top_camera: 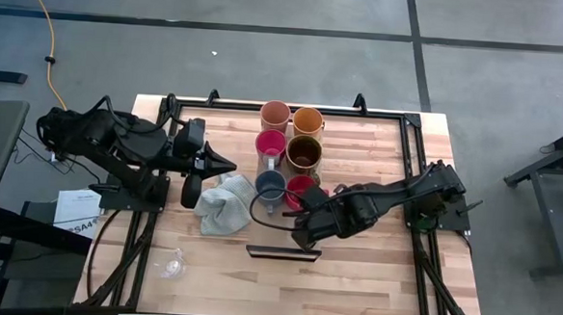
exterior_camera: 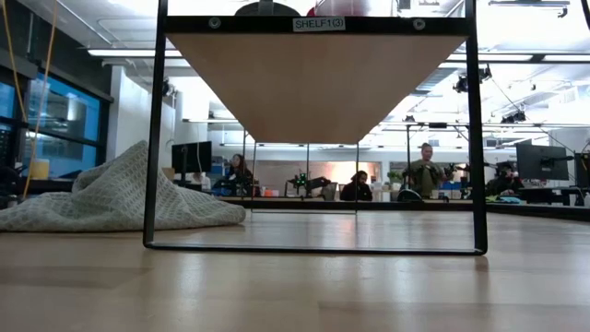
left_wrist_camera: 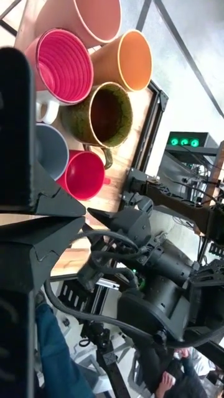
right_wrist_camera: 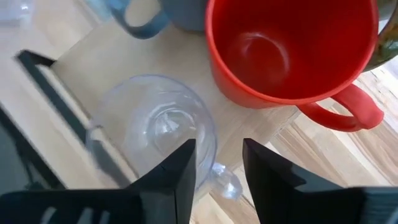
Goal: Stack small to large cups/mugs on shelf
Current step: Put the transparent mug aligned with the other transparent mug on the shelf
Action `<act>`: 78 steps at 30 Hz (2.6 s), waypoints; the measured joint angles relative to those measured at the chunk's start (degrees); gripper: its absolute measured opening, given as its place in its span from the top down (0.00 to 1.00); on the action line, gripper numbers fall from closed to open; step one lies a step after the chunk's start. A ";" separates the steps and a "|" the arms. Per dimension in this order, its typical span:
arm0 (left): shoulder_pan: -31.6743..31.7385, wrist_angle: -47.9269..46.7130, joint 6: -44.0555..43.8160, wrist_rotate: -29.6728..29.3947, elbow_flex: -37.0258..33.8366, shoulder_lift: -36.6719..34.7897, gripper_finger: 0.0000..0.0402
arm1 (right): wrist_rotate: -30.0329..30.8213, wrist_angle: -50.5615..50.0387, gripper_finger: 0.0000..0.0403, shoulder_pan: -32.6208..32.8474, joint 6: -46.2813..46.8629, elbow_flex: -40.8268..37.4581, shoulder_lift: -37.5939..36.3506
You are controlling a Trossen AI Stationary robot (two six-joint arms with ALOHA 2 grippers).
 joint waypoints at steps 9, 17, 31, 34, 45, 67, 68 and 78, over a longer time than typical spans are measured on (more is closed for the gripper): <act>0.00 -1.91 0.44 0.60 0.03 -1.84 1.00 | -2.30 -5.11 0.69 0.32 -8.12 8.05 -0.09; -0.04 -2.75 0.02 5.24 -4.06 -4.02 1.00 | -4.83 -6.88 0.69 1.12 -7.80 -2.35 -8.74; -0.04 54.41 -1.35 17.36 -45.64 -20.36 1.00 | 5.58 46.38 0.69 -2.20 -17.16 -51.33 -47.88; 0.00 62.63 -1.75 12.14 -52.54 -23.76 1.00 | 5.58 60.67 0.69 -5.11 -24.73 -59.01 -54.46; 0.00 64.92 -1.06 6.25 -57.89 -27.78 1.00 | 1.12 81.09 0.69 -9.05 -36.08 -70.63 -65.11; -1.64 15.26 -15.00 10.43 -38.78 -21.69 0.56 | 3.62 79.52 0.69 -9.03 -33.54 -70.15 -64.96; -1.66 7.66 -17.09 12.79 -35.08 -19.09 0.55 | 3.52 79.06 0.69 -9.03 -33.54 -70.13 -64.96; -12.10 -25.11 -43.75 27.20 -27.53 1.95 0.54 | 3.12 75.64 0.69 -9.03 -33.54 -70.11 -64.96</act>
